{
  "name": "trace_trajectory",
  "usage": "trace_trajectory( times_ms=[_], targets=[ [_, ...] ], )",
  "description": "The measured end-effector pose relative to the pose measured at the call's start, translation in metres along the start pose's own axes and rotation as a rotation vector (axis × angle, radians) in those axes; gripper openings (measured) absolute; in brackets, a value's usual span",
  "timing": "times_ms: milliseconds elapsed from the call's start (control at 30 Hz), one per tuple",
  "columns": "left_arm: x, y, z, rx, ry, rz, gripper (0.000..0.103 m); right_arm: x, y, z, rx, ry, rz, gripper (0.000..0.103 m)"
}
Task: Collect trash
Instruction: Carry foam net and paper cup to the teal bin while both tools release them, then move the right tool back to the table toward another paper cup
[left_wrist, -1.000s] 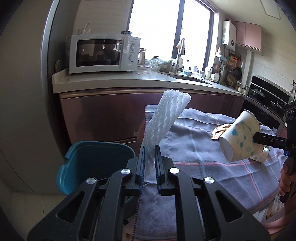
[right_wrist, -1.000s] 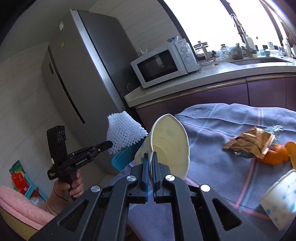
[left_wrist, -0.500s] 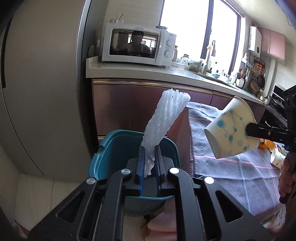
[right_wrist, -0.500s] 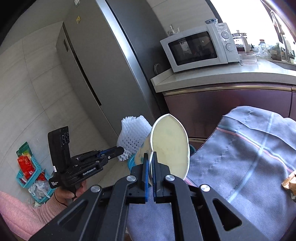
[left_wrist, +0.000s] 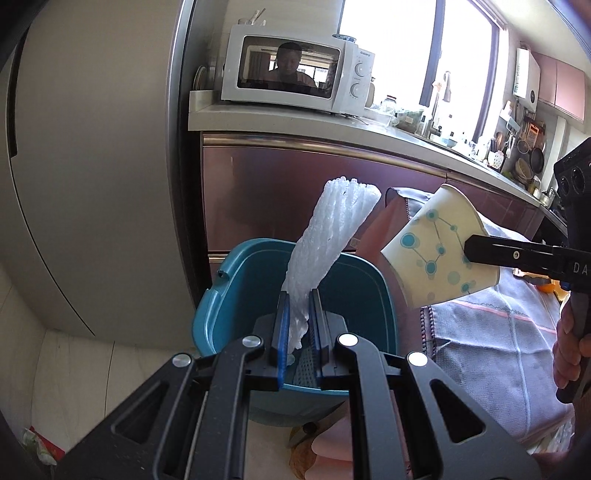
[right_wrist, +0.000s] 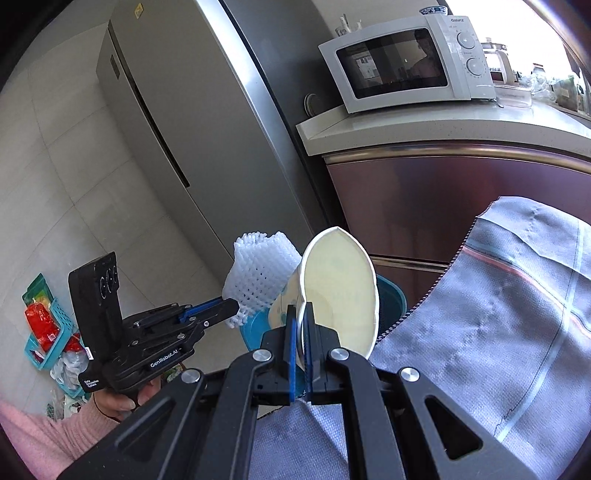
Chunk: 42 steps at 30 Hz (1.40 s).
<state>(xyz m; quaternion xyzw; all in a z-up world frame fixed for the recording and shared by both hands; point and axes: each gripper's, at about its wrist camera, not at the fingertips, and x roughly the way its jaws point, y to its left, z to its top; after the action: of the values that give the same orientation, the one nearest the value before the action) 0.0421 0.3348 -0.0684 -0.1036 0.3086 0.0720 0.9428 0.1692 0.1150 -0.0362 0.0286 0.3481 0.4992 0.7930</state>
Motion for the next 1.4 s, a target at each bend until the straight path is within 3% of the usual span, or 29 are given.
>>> trace_trajectory(
  times_ms=[767,900,1000,1167,1400],
  targets=[
    [0.070,0.004,-0.007,-0.010,0.131,0.030,0.013,0.065,-0.011,0.016,0.025,0.123,-0.068,0.006],
    [0.087,-0.002,-0.008,-0.003,0.150,0.037,0.022,0.075,-0.014,0.017,0.043,0.139,-0.083,0.007],
    [0.097,-0.006,-0.009,-0.006,0.160,0.034,0.033,0.071,-0.015,0.012,0.040,0.139,-0.082,0.012],
    [0.093,-0.015,-0.012,-0.007,0.136,0.018,0.033,0.048,-0.017,0.003,0.042,0.120,-0.079,0.014],
    [0.070,-0.049,0.000,0.035,0.055,-0.066,0.036,-0.009,-0.016,-0.008,0.040,0.031,-0.082,0.022]
  ],
)
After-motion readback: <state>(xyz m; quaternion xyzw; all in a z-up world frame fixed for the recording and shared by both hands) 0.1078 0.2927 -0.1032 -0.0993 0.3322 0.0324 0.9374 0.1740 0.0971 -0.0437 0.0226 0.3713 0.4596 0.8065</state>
